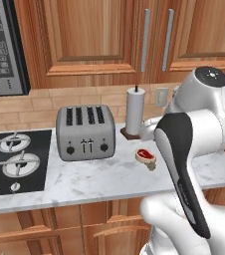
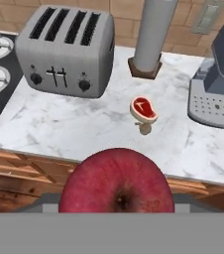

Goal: Open the fridge, remove the apple, garlic, and steak, and place them on any counter.

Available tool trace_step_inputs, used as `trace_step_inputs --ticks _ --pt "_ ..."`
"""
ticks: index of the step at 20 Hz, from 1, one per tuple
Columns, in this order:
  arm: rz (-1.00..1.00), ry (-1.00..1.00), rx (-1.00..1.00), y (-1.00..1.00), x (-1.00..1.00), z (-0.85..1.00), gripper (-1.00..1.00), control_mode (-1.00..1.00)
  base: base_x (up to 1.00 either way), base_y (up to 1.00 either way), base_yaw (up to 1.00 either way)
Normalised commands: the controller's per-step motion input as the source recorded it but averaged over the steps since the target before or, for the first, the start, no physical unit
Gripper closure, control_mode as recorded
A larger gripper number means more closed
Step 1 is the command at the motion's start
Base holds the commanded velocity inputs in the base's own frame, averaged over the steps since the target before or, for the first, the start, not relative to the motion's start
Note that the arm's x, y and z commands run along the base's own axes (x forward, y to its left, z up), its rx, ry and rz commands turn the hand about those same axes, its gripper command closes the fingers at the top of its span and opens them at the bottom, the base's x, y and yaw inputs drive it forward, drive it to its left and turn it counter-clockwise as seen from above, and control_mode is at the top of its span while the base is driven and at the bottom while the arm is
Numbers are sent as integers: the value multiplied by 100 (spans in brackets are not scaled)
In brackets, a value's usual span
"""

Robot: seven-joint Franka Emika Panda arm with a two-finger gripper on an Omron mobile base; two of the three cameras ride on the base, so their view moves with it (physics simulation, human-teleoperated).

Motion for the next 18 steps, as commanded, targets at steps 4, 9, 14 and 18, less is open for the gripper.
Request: trace_step_inputs --ticks 4,9,14,18 --pt "6 7 -1 23 43 -84 100 -100 0 0 0" --pt "9 18 0 17 53 -65 100 -100 0 0 0" --pt "8 17 0 10 56 -59 100 -100 0 0 0" --pt "4 8 -3 12 47 -61 100 -100 0 0 0"
